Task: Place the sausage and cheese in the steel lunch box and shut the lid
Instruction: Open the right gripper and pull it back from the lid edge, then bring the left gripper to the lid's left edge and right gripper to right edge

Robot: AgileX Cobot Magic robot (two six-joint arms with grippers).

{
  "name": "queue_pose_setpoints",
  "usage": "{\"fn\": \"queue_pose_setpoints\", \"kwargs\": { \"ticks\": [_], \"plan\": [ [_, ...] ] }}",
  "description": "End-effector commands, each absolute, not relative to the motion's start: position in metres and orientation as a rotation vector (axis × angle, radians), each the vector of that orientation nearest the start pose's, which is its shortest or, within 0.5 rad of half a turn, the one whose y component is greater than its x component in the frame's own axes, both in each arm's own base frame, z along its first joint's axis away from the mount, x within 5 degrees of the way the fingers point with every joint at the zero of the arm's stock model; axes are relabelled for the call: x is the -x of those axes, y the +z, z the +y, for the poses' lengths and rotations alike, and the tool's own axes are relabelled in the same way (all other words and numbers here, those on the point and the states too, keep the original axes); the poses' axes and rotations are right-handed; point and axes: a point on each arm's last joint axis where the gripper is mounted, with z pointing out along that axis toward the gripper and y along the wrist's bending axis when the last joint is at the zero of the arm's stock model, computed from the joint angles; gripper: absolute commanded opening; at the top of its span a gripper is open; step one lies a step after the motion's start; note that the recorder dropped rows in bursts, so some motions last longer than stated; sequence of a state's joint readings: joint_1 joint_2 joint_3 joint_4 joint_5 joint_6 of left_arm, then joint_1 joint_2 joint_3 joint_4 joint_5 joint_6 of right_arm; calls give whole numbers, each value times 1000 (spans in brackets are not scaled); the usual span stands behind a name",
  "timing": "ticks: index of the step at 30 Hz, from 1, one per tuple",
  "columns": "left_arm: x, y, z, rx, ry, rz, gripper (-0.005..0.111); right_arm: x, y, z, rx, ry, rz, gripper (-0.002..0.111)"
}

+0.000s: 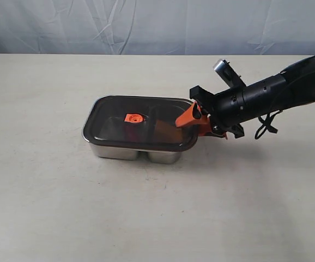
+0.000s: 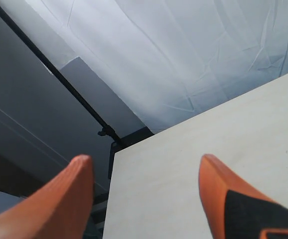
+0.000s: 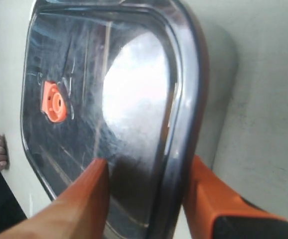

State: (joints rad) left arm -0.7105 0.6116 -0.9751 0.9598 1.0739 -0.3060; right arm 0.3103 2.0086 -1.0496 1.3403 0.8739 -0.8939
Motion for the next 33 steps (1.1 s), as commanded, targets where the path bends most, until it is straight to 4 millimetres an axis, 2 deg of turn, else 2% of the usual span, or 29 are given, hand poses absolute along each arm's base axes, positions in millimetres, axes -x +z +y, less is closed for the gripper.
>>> {"fn": "queue_pose_setpoints", "kwargs": {
  "ticks": [1,6,12,14,19,23,25,26,28,30,32,33],
  "plan": [
    [-91,423,9,-373,475,1810,59,-328,147,161,233,1293,2638,45],
    [-91,423,8,-374,472,1810,59,-328,165,149,267,1235,2613,45],
    [-91,424,8,-375,471,1808,59,-323,164,137,255,1057,2754,43],
    [-91,424,8,-375,471,1808,59,-321,162,135,244,1020,2801,36],
    [-91,424,8,-376,470,1806,59,-317,163,141,280,1030,2807,9],
    [-91,423,8,-375,466,1811,58,-316,168,142,243,1026,2805,5],
    [-91,422,4,-367,391,1822,57,-316,172,141,232,1012,2804,5],
    [-91,422,-1,-382,327,1816,54,-315,173,141,239,1006,2803,5],
    [-95,417,-18,-437,159,1813,39,-313,174,142,261,995,2806,5],
    [-104,408,-37,-493,47,1817,18,-313,174,145,272,991,2805,5],
    [-116,399,-51,-537,33,1840,0,-311,174,148,285,988,2804,5],
    [-125,393,-59,-552,27,1862,0,-310,174,150,295,988,2804,5]
  ]
}}
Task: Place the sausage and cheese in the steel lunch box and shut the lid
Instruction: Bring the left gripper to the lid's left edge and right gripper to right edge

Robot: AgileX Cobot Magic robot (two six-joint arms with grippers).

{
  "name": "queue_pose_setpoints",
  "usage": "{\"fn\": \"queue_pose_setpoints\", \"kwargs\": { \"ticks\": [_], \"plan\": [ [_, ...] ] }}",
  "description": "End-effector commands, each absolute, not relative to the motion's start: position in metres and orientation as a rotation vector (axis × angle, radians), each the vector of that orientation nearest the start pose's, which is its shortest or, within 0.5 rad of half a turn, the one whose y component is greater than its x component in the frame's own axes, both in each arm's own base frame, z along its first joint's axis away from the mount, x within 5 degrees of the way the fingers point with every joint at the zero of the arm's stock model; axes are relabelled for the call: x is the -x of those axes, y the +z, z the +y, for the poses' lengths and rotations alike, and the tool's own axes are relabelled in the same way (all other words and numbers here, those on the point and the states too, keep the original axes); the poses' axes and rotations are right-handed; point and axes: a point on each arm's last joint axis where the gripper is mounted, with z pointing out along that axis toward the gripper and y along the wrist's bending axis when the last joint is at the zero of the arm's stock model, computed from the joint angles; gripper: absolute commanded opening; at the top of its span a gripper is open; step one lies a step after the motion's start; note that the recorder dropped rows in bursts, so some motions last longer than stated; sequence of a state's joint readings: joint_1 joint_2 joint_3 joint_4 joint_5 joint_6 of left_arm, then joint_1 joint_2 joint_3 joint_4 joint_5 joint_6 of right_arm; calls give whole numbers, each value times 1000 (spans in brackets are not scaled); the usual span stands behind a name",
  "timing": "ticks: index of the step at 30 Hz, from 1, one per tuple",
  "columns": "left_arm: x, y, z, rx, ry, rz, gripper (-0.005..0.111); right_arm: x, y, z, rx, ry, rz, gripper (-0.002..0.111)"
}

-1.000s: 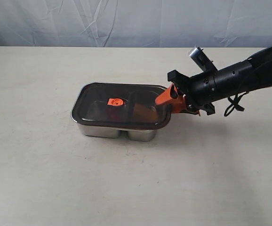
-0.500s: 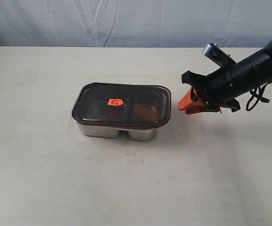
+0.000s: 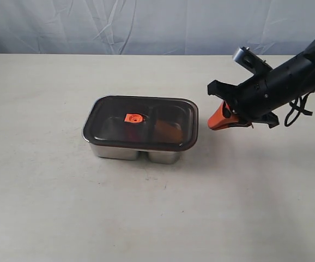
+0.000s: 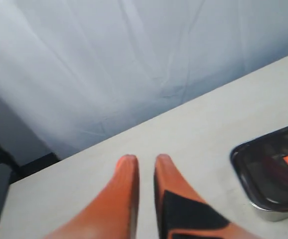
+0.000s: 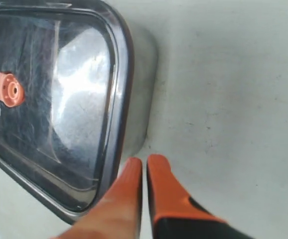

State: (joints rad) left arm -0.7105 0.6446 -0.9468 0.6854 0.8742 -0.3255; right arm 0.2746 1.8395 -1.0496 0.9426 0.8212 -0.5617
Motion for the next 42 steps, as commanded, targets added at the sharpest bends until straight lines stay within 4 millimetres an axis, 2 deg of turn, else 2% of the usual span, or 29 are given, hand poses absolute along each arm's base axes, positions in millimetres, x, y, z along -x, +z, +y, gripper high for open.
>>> {"fn": "queue_pose_setpoints", "kwargs": {
  "ticks": [1,5,8,13,16,23,27,30,34,42],
  "plan": [
    [-134,387,-67,-573,40,1894,0,-309,174,152,305,990,2805,5],
    [-170,361,-95,-669,114,1976,0,-306,173,160,348,973,2802,5],
    [-200,341,-106,-659,127,2032,0,-305,173,163,358,968,2800,5],
    [-249,309,-100,-502,26,2123,0,-305,173,163,359,969,2800,5],
    [-269,289,-97,-458,-19,2171,0,-304,173,163,368,981,2809,5],
    [-293,244,-106,-522,-73,2283,0,-302,171,162,338,946,2848,5],
    [-302,232,-112,-520,-111,2293,0,-294,165,167,371,781,2933,0],
    [-306,228,-114,-528,-112,2300,0,-287,162,179,389,700,2952,-1],
    [-308,227,-115,-532,-111,2294,0,-281,162,192,402,688,2947,-1],
    [-307,227,-114,-540,-106,2295,0,-278,161,194,373,615,2977,-1]
  ]
}}
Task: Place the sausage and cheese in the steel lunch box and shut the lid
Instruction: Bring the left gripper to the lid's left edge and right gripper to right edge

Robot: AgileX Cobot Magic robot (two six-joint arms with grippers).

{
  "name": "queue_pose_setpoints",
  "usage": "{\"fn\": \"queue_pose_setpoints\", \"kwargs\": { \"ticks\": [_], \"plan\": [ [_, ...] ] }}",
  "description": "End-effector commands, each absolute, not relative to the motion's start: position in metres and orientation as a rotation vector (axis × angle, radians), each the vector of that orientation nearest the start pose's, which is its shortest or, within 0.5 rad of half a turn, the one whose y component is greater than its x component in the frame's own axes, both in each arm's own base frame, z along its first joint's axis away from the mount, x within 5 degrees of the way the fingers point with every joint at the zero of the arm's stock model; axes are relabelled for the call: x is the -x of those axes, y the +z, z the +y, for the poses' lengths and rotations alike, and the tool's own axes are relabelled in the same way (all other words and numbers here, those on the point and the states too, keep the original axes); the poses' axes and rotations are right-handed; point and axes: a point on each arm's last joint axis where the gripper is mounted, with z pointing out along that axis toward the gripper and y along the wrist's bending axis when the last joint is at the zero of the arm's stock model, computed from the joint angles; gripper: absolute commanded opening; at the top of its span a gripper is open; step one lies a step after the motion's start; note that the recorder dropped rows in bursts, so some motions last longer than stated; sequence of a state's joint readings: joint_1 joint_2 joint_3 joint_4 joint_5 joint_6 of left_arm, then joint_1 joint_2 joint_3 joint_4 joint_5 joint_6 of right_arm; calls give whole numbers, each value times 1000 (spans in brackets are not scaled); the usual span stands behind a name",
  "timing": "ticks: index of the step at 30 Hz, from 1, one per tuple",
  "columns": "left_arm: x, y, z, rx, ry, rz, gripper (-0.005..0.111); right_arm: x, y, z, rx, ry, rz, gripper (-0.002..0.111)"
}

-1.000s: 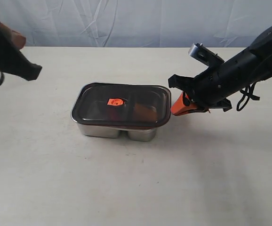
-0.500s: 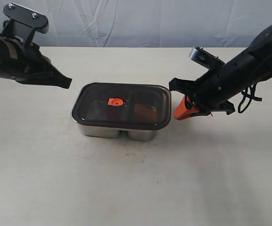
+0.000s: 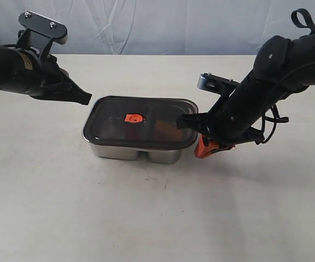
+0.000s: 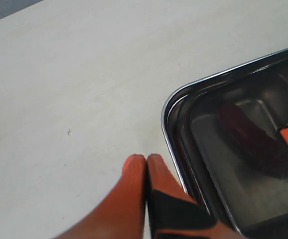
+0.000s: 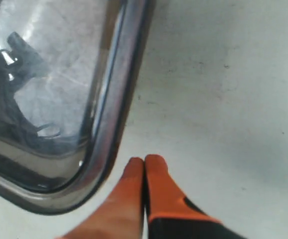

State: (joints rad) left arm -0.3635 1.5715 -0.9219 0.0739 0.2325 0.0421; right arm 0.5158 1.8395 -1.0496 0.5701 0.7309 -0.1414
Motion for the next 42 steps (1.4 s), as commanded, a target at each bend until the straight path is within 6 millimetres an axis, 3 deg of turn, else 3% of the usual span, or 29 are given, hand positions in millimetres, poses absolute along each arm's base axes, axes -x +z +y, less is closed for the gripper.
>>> {"fn": "queue_pose_setpoints", "kwargs": {
  "ticks": [1,5,10,19,27,35,42],
  "plan": [
    [-307,227,-114,-541,-105,2298,0,-280,162,194,377,603,2976,-1],
    [-307,227,-114,-541,-105,2302,0,-290,172,192,344,504,2955,-1],
    [-307,227,-114,-544,-104,2300,0,-298,185,196,358,503,2936,-1],
    [-307,227,-114,-543,-104,2298,0,-297,184,196,354,503,2947,-1],
    [-307,227,-114,-544,-104,2300,0,-289,180,216,421,509,2917,-1],
    [-307,226,-114,-547,-102,2301,0,-295,182,218,392,519,2849,-1],
    [-306,225,-113,-551,-98,2325,0,-291,179,212,466,432,2903,-1]
  ]
}}
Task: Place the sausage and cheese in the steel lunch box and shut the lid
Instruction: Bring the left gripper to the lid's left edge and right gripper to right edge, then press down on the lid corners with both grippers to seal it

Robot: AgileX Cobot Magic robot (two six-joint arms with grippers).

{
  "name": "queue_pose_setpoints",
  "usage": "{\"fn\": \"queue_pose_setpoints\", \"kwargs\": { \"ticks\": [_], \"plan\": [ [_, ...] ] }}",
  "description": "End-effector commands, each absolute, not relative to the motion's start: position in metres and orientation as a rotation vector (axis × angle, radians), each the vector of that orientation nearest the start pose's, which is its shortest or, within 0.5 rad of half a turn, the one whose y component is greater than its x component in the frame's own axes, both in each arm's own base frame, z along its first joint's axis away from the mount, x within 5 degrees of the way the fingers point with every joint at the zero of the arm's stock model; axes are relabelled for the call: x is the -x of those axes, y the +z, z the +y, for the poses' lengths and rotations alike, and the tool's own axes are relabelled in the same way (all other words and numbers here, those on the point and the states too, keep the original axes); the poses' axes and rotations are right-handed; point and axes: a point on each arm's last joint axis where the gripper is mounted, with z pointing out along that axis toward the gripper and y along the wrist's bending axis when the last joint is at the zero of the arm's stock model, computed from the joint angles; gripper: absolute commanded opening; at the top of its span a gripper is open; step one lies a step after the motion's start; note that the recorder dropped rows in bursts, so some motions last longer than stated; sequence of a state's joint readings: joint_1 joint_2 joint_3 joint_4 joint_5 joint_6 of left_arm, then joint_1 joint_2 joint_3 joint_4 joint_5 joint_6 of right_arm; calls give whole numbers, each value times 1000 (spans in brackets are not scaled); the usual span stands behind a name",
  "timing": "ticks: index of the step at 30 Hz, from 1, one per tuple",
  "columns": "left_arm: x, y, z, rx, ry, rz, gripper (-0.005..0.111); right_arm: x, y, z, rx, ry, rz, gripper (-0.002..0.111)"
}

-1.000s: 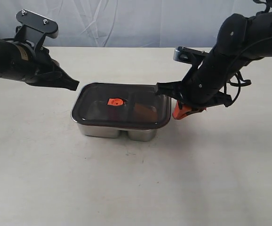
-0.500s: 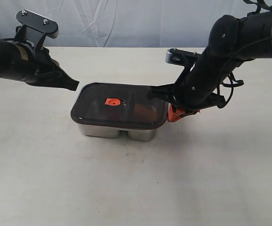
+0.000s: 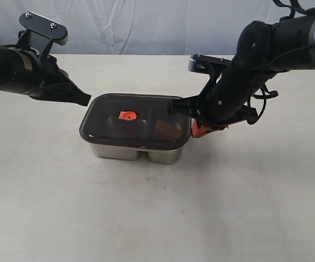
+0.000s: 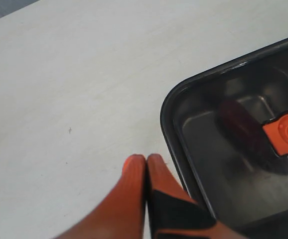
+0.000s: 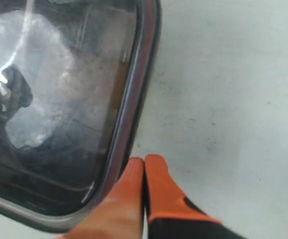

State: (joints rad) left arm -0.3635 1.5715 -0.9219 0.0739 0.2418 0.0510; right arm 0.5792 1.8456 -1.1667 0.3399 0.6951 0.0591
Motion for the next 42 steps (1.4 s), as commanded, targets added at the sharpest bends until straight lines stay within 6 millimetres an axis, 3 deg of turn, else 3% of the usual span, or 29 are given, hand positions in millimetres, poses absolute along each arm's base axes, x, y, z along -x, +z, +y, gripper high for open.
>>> {"fn": "queue_pose_setpoints", "kwargs": {
  "ticks": [1,7,12,16,19,32,42],
  "plan": [
    [-305,225,-113,-552,-97,2329,0,-291,178,210,466,403,2913,-1],
    [-303,223,-113,-557,-92,2360,0,-298,189,196,391,196,2844,-1],
    [-307,208,-114,-562,-91,2410,0,-302,218,199,354,276,2705,-1],
    [-311,188,-117,-542,-109,2470,0,-310,228,204,354,309,2643,-1],
    [-314,186,-119,-526,-121,2456,0,-314,232,207,350,340,2587,-1],
    [-316,184,-123,-492,-165,2439,0,-326,203,222,334,452,2587,-1],
    [-309,185,-143,-591,-184,2400,0,-327,202,229,356,500,2545,-1]
  ]
}}
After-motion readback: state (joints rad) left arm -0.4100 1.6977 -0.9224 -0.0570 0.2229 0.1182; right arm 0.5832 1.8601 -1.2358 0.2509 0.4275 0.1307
